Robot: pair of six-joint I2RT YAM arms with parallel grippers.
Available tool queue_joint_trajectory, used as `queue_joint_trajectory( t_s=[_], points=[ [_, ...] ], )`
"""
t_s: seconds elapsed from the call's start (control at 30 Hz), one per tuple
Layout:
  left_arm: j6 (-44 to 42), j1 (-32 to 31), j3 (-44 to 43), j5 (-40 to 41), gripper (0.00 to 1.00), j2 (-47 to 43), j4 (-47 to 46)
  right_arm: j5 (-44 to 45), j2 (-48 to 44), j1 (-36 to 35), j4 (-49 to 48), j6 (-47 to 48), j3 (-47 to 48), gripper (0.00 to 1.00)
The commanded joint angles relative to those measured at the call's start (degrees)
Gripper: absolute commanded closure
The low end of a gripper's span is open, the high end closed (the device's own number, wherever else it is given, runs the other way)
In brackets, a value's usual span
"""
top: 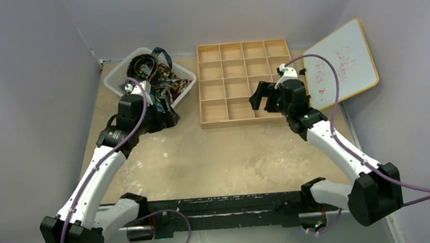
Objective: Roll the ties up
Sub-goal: Pick up the tie from the bin.
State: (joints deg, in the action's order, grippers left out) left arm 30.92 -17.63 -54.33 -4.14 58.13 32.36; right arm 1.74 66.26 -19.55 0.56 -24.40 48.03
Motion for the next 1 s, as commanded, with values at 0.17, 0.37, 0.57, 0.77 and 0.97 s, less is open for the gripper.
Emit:
queue_joint_trajectory(
  t_s=[0.17,0.37,0.57,0.77,0.97],
  points=[
    [0.8,0.4,-2.3,2.6,0.0,0.4,-1.3,-1.5,1.3,-0.1,-0.7,1.2,2.6,0.01],
    [-2.2,0.4,-4.0,-0.8,0.0,5.5,-1.0,-1.6,3.2,0.0,0.3,1.3,2.9,0.01],
    [-5.0,2.8,-14.2,-6.2,0.0,17.3,0.2,-3.0,3.5,-0.1,1.3,1.2,3.5,0.01],
    [-7.2,9.8,-29.5,-15.9,0.14,31.8,4.2,-2.9,2.5,-0.1,1.5,1.5,3.3,0.01],
    [-7.6,14.4,-40.7,-16.8,0.25,42.7,6.8,-2.0,2.1,0.0,2.4,2.2,3.7,0.01]
  ],
)
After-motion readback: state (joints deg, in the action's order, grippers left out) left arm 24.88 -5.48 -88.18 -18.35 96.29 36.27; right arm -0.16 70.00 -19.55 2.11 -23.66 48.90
